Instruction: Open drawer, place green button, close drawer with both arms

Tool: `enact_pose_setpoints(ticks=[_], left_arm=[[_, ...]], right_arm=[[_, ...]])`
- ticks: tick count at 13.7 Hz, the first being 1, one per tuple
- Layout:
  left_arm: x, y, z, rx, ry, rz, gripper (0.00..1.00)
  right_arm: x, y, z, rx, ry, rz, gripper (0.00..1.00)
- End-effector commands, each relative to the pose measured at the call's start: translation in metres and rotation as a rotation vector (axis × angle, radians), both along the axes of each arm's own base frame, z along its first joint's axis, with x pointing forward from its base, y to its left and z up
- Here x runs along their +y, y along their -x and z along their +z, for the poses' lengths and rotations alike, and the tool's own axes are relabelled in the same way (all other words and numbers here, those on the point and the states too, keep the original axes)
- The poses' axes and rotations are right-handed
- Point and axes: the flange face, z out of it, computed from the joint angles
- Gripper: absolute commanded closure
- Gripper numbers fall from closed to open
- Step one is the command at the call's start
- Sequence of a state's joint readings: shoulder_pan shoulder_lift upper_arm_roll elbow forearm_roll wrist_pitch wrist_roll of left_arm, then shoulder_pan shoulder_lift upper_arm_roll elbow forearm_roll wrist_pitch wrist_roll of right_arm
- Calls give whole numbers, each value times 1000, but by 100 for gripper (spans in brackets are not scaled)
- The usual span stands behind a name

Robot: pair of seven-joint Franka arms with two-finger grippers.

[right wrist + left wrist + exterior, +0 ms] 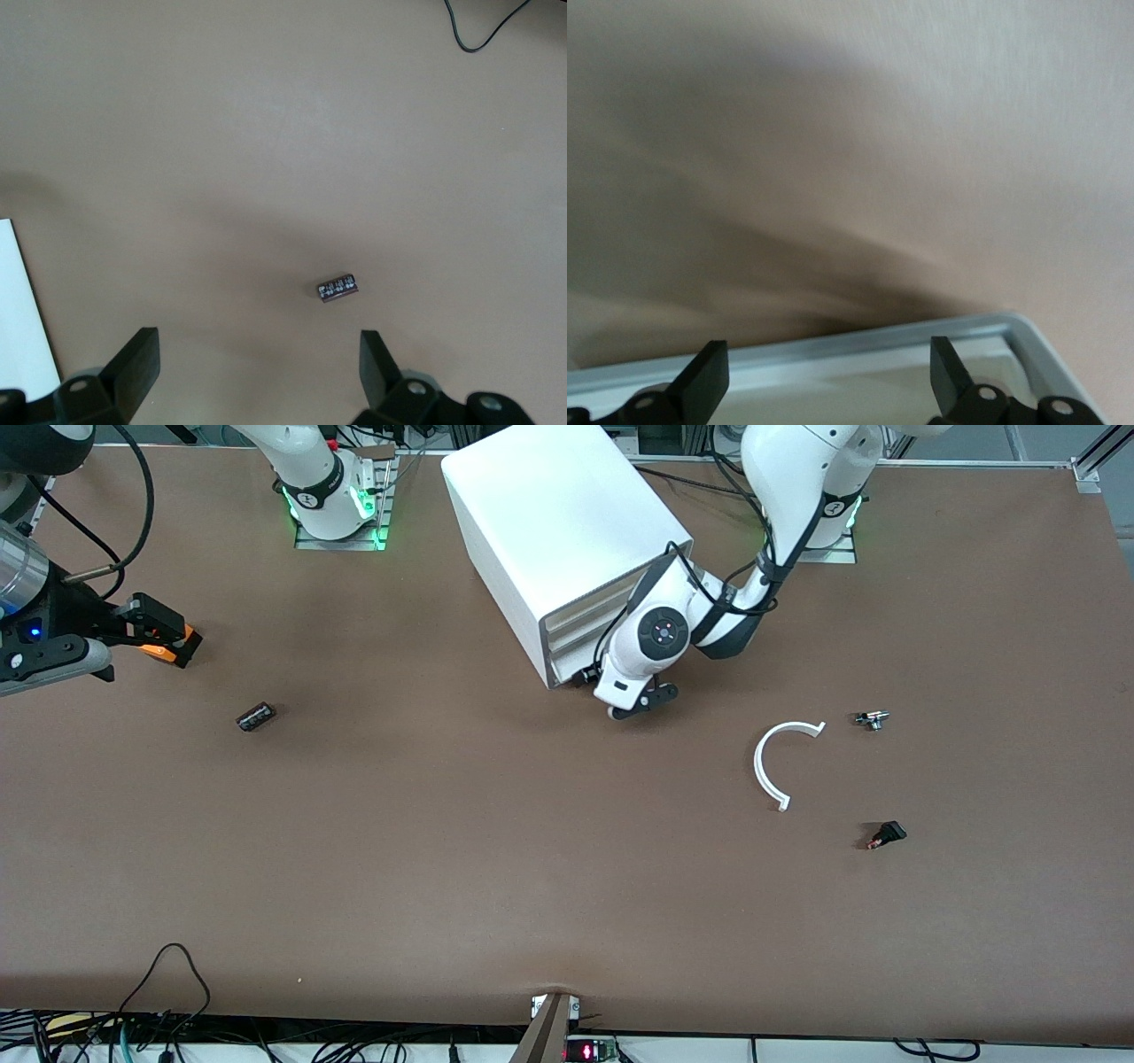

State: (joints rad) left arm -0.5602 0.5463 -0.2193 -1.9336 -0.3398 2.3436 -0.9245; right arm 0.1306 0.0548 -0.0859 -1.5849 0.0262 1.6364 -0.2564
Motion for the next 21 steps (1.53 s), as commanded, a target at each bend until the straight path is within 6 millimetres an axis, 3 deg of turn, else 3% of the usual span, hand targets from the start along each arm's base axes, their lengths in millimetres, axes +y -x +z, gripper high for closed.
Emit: enact_pose_setpoints(ticks=[1, 5, 7, 11, 14, 18, 21], left_arm=[[-15, 19, 0, 14, 19, -10, 0], [-23, 27, -1, 12, 20, -30, 0], [-11, 12, 1, 8, 26, -16, 0], [43, -51, 26, -55, 65, 27, 0], [88, -90, 61, -125, 102, 45, 0], [151, -121, 94, -152, 89, 48, 0], [213, -138, 122, -162, 93, -41, 0]], right_arm=[[1, 1, 6, 3, -2, 1, 0], [1, 1, 6, 3, -2, 1, 0], [1, 1, 6, 3, -2, 1, 0], [1, 1, 6, 1, -2, 0, 0], [1, 1, 6, 1, -2, 0, 0], [1, 1, 6, 1, -2, -2, 0], [1, 1, 6, 1, -2, -2, 0]])
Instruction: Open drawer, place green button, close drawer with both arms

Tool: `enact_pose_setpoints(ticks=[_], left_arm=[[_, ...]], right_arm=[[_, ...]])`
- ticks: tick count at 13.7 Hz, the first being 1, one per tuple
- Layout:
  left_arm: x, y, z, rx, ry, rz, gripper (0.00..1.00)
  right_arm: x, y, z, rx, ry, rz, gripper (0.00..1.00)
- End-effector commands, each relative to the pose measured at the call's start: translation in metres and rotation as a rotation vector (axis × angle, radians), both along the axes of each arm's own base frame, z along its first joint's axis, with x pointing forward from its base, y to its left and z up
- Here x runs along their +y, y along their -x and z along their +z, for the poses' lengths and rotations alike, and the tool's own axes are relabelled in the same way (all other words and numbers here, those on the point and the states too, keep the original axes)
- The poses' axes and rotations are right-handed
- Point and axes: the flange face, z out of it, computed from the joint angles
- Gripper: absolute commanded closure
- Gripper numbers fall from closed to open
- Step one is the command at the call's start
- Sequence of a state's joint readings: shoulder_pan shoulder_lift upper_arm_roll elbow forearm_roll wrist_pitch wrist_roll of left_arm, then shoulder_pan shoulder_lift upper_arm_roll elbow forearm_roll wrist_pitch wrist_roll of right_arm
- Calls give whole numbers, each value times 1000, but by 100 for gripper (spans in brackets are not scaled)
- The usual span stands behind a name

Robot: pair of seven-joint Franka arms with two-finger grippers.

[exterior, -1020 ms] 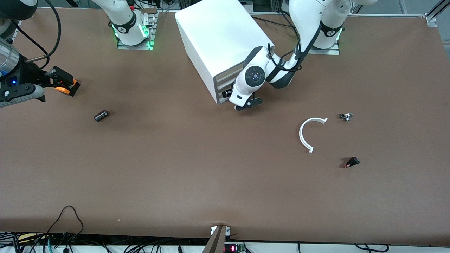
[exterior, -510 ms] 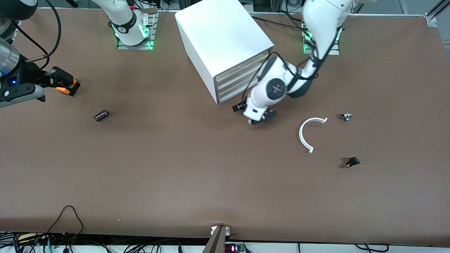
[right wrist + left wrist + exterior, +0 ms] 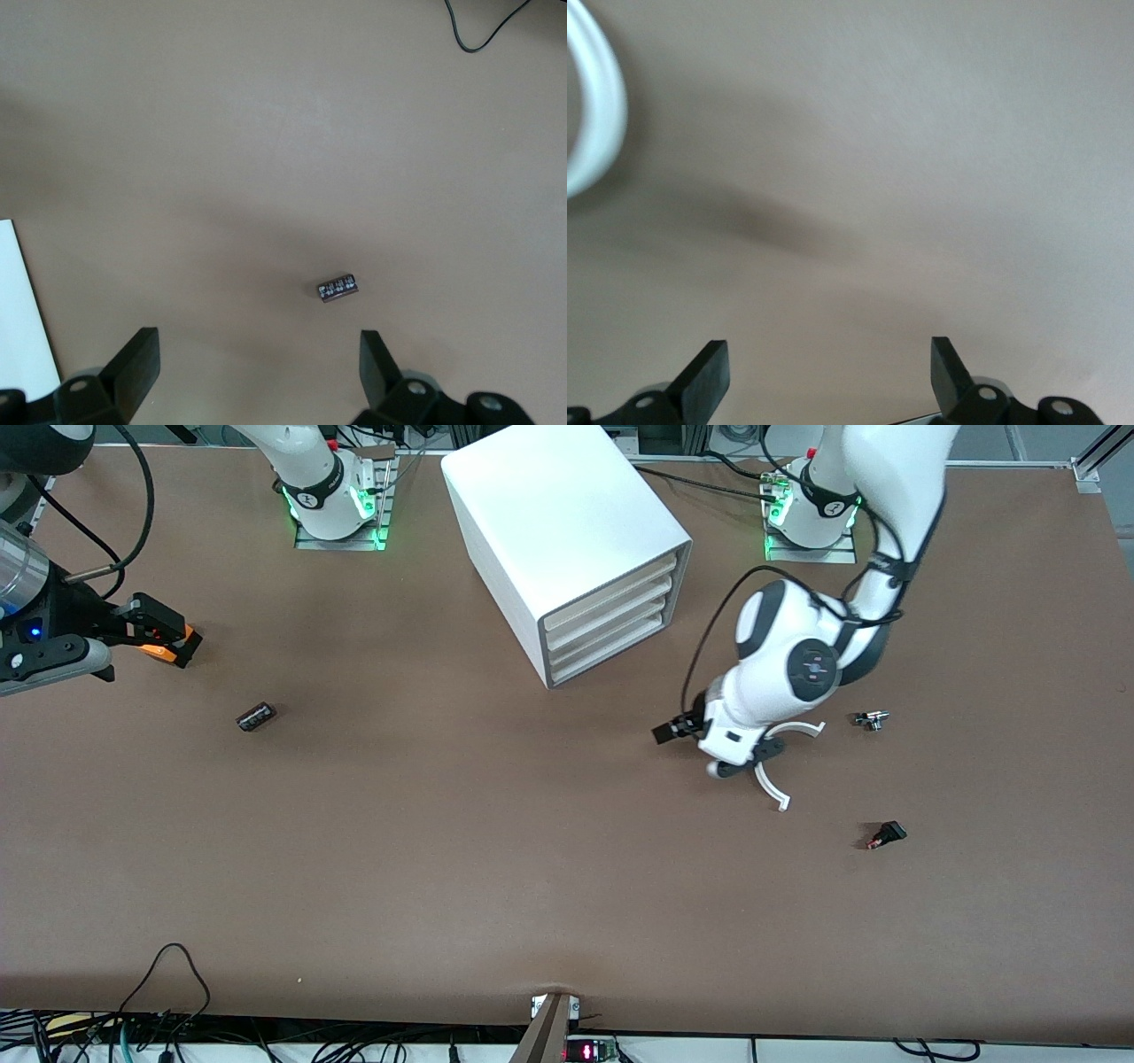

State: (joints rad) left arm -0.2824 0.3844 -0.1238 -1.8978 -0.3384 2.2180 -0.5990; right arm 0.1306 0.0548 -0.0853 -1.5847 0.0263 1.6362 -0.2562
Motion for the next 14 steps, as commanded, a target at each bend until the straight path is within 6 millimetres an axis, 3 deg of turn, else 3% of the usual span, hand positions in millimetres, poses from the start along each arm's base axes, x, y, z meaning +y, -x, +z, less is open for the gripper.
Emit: enact_pose_setpoints(ticks=[1, 7, 14], left_arm=[[52, -7, 33, -22, -33, -99, 0], [153, -23, 127, 6, -122, -197, 0], [246, -7, 208, -52, -190, -273, 0]], right_arm=[[0, 1, 6, 1, -2, -2, 0], [1, 1, 6, 1, -2, -2, 0], [1, 1, 6, 2, -3, -4, 0]])
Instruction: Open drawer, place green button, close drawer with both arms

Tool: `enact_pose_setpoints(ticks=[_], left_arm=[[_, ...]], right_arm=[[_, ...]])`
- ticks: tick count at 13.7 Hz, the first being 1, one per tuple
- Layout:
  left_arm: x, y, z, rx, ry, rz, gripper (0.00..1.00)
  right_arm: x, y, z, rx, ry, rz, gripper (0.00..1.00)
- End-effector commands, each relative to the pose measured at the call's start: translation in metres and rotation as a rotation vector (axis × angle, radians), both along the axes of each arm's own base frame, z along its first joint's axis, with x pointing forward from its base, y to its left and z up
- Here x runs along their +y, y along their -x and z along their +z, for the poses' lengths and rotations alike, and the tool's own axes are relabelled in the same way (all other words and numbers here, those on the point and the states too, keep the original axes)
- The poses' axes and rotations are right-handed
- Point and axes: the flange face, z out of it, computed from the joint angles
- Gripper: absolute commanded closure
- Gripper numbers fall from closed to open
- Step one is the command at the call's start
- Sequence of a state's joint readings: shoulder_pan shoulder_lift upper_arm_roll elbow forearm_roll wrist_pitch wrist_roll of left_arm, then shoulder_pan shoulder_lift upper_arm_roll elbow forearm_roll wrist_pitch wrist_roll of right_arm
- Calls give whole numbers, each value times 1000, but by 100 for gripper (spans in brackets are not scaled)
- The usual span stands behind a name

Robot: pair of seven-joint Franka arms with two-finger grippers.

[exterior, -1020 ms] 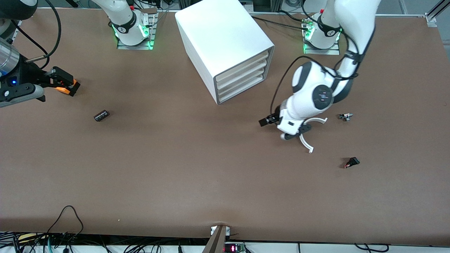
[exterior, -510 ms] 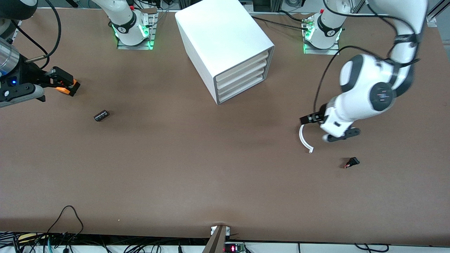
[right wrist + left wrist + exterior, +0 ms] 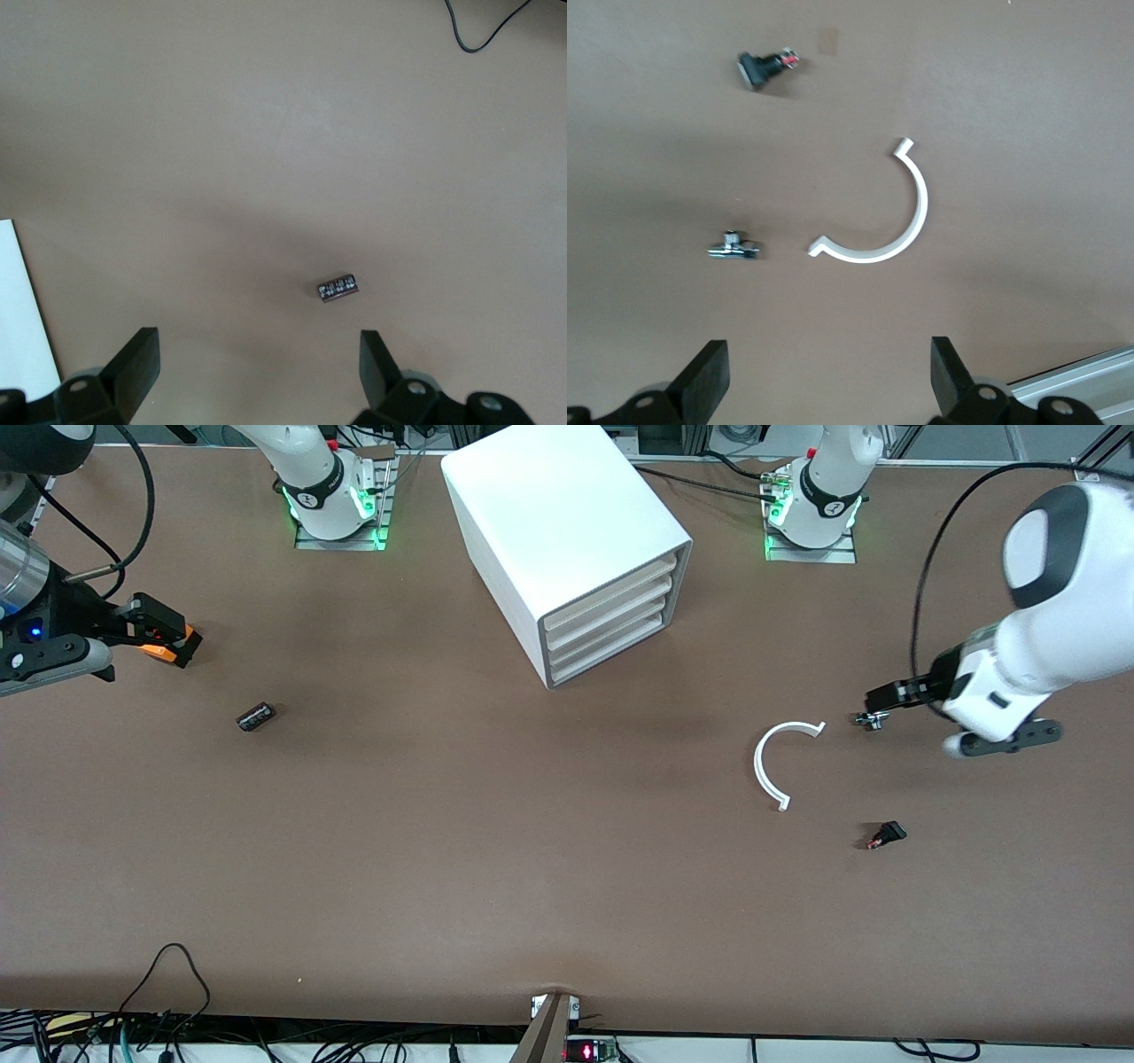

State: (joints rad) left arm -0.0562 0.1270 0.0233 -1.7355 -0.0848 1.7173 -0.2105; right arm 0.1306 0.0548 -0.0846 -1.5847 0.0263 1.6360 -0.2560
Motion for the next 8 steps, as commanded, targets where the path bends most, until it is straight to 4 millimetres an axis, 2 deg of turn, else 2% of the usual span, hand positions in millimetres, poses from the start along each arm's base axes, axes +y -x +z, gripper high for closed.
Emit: enact_pose_setpoints(ticks=[1, 5, 8], left_arm=[[37, 10, 31, -17, -55, -69, 0], [69, 20, 72, -34, -72, -77, 0], [70, 31, 96, -73, -75, -75, 0]], right_arm=[[0, 1, 6, 0, -5, -4, 0], [3, 0, 6, -4, -8, 0, 0], [3, 1, 6, -1, -8, 0, 0]])
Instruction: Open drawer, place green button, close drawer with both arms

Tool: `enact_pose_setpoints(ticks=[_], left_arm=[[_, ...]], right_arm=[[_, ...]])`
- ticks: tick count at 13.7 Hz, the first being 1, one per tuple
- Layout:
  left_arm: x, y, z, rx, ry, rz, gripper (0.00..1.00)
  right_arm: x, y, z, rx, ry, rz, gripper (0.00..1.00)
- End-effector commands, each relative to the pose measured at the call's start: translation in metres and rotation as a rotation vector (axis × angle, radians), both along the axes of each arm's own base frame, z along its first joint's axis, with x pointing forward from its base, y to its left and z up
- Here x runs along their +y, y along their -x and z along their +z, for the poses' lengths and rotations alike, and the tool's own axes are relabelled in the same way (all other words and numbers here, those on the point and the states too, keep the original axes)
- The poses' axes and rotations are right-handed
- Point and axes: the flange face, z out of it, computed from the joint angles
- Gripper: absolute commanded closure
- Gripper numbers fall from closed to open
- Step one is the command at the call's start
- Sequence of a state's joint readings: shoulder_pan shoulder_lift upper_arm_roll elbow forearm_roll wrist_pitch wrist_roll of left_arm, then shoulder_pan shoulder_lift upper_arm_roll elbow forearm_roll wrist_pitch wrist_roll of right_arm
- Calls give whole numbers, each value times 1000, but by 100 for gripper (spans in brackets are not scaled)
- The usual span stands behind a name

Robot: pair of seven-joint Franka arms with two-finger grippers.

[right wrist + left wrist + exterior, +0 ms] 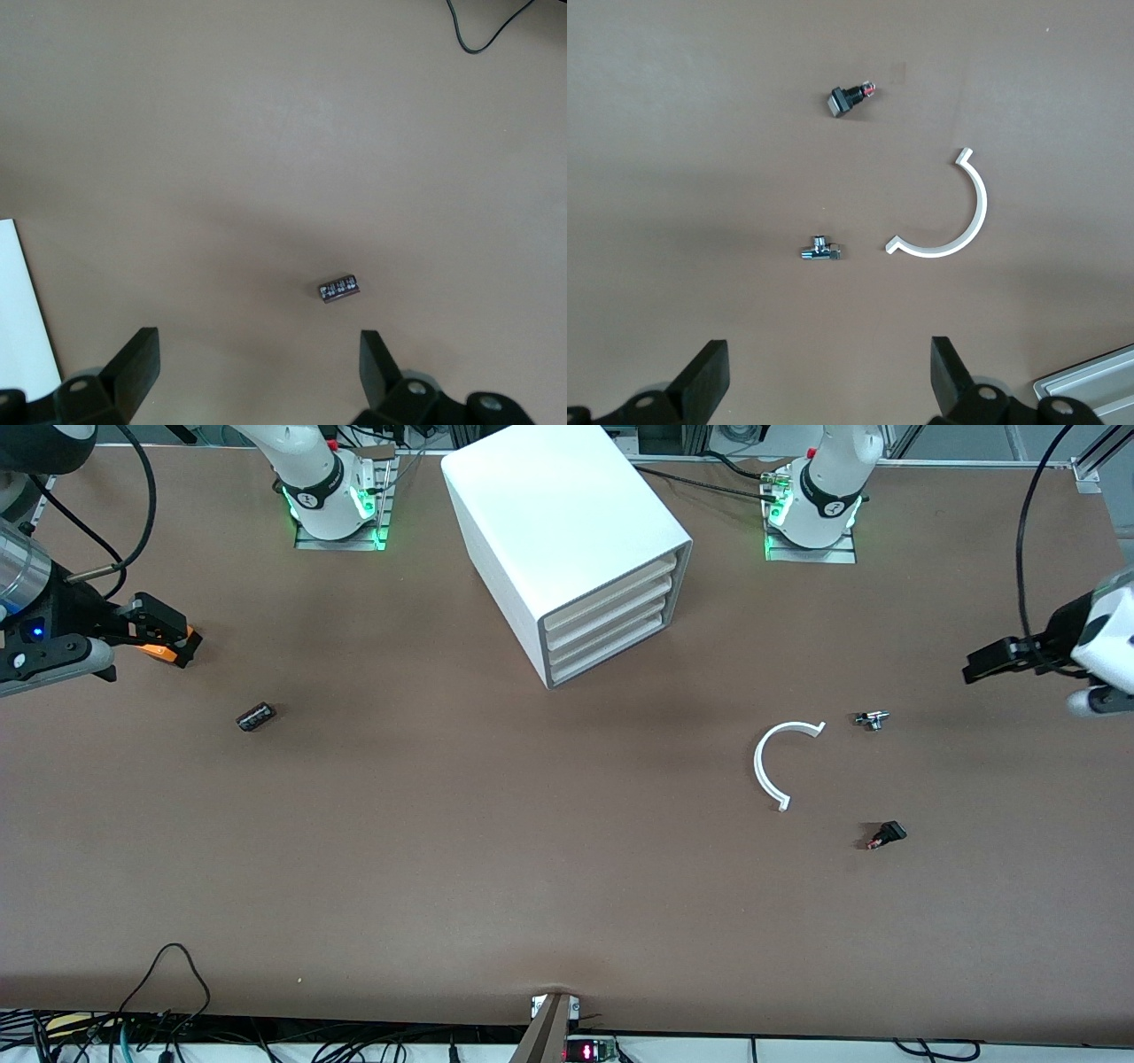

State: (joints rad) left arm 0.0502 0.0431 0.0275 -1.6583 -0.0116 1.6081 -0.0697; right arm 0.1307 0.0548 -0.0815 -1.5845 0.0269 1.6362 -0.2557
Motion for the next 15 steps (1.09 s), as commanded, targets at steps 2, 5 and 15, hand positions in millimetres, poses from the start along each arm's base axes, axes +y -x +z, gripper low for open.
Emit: enact_pose_setpoints(ticks=[2, 5, 15], left_arm=[[-1, 17, 32, -26, -23, -19, 0], [-7, 26, 45, -37, -23, -34, 0], [-3, 29, 66, -84, -24, -75, 0]], right_arm=[[1, 0, 6, -3, -7, -3, 0], [1, 0, 6, -4, -8, -3, 0], [3, 0, 6, -4, -8, -1, 0]])
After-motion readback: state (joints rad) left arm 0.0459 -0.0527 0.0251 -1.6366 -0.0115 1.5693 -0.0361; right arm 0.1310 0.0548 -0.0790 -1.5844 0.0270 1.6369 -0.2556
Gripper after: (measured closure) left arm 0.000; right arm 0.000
